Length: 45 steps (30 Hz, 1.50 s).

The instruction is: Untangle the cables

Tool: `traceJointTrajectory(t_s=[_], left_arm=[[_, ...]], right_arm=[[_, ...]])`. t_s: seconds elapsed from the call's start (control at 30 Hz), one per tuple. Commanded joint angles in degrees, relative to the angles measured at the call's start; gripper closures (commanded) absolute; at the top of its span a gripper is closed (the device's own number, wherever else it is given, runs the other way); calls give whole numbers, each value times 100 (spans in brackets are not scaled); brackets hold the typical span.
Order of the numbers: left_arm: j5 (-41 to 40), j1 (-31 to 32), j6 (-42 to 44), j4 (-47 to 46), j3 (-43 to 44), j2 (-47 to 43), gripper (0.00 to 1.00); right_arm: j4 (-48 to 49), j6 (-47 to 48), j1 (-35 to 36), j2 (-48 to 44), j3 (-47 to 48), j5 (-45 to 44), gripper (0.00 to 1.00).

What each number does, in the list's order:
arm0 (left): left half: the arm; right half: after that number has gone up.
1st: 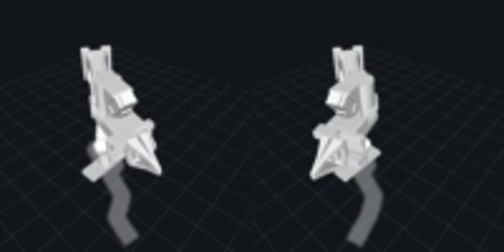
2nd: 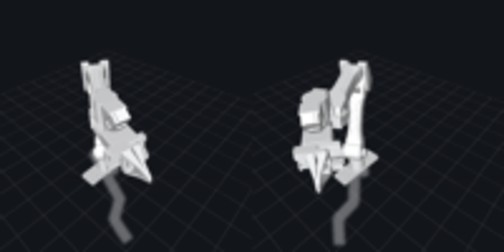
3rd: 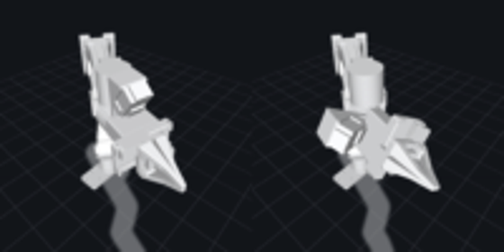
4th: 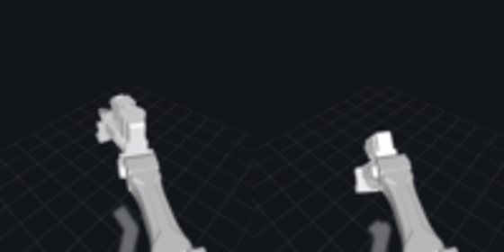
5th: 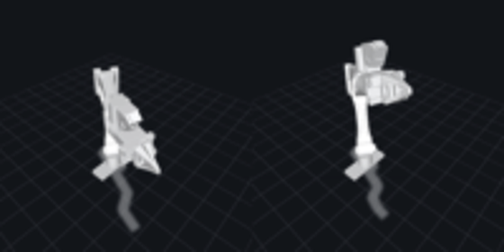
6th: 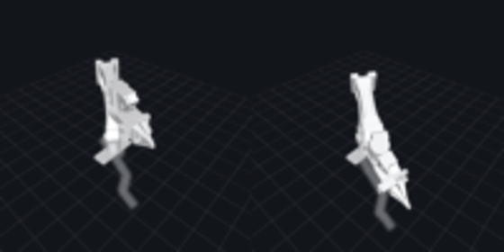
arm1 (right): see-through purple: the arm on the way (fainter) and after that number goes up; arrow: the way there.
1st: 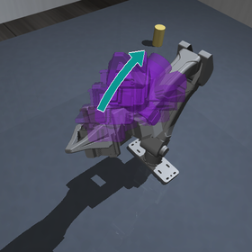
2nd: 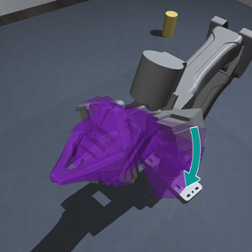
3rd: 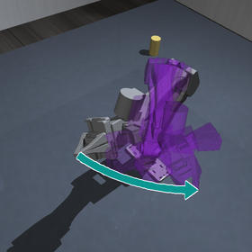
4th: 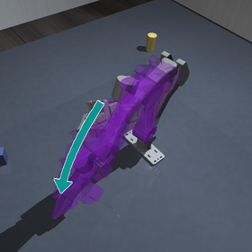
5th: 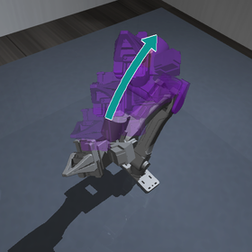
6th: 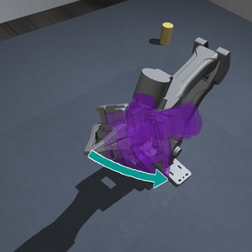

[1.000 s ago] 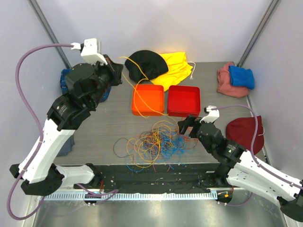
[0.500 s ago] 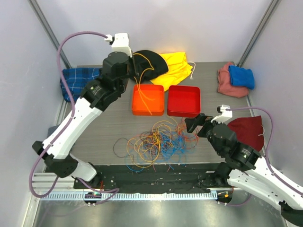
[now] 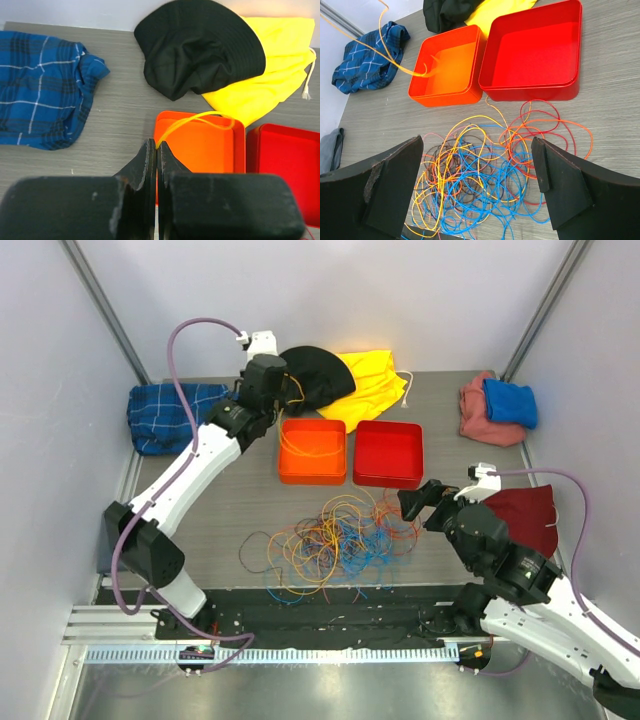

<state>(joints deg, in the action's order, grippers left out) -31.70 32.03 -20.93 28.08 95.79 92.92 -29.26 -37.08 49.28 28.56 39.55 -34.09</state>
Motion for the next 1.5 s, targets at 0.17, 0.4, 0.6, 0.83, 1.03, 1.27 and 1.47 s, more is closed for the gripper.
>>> traceJointTrajectory(t_s=[0.17, 0.4, 0.6, 0.83, 1.03, 1.27, 1.47], left_arm=[[261, 40, -210, -751, -130, 586, 100], [270, 40, -210, -795, -157, 999, 100], [437, 101, -482, -355, -646, 939, 76], [59, 181, -500, -320, -1080, 553, 7], [-591, 497, -535, -548, -1229, -361, 0], [383, 567, -1527, -603, -2660, -2091, 2], [771, 813, -2582, 979, -3793, -2612, 0]], right_arm=[[104, -150, 12, 53, -105, -116, 0], [122, -186, 12, 97, -219, -98, 0], [157, -186, 12, 124, -272, -151, 0], [368, -107, 3, 404, -325, -46, 0], [473, -202, 3, 651, -334, -150, 0], [822, -829, 3, -14, -1027, -426, 3], [913, -292, 3, 237, -1046, 244, 0]])
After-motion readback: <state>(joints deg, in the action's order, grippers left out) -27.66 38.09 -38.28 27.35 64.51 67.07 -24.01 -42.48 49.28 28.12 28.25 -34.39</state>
